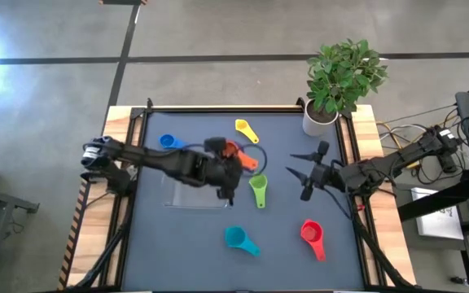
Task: Nest measuring cups in basket
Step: Prepare the stacked measuring cups
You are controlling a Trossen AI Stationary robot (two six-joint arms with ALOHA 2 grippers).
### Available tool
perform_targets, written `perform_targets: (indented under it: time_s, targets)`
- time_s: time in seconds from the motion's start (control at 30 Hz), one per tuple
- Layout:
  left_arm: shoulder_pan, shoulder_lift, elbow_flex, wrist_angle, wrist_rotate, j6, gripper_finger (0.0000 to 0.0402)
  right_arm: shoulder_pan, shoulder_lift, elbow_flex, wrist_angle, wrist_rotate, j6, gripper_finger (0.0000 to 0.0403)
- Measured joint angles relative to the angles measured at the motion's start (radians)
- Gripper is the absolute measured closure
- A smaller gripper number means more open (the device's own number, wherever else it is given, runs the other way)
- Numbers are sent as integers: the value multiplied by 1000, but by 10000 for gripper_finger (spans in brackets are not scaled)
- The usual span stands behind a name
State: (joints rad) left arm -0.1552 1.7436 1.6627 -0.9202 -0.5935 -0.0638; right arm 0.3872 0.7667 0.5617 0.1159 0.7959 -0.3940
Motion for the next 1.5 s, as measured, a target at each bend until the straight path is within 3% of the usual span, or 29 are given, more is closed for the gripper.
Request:
perform_targets:
  time_s: [0.43,0.8,0.93,1.5]
  targets:
    - [111,77,-1,166,-35,48,399,-49,107,2,137,-6,-79,208]
    - [111,128,12,225,-51,48,399,-126,267,116,153,29,-81,74]
    - [110,135,12,262,-52,48,399,-165,349,159,152,38,-78,44]
    - [102,135,11,265,-52,48,399,-257,534,294,145,46,-134,41]
